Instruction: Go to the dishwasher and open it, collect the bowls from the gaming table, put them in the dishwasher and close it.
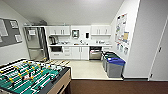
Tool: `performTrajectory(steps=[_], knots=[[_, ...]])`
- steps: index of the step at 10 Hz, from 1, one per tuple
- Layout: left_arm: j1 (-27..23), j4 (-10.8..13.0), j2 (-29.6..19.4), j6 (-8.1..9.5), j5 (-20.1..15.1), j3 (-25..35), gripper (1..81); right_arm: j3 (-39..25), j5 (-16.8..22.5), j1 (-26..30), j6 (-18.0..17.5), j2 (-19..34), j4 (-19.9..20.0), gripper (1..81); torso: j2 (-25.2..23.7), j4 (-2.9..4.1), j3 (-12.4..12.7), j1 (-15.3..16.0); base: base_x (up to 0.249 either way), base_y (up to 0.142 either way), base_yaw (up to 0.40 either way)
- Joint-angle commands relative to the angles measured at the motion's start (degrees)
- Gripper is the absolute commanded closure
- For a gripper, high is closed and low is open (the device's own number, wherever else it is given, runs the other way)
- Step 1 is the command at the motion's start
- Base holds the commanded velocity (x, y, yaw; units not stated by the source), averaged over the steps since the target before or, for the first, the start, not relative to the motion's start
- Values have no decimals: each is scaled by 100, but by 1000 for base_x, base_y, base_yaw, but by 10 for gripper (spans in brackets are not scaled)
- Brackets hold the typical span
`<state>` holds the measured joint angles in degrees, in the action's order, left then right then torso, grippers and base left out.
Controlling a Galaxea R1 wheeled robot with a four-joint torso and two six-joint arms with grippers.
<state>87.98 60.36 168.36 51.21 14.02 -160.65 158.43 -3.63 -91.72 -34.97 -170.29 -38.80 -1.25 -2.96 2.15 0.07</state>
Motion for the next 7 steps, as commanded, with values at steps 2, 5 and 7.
performTrajectory(steps=[2,5,7], knots=[[-364,-156,-66,20,-154,-46,811,-59,-6,307,-1,-95,-75,811,2,0,0,2,175,0,0],[-373,-323,-13,20,-171,-55,811,-59,-6,352,-1,-113,-75,811,-2,0,0,-5,175,0,0],[-373,-367,13,20,-197,-63,811,-59,-6,351,-1,-131,-75,811,0,0,0,0,175,0,0]])
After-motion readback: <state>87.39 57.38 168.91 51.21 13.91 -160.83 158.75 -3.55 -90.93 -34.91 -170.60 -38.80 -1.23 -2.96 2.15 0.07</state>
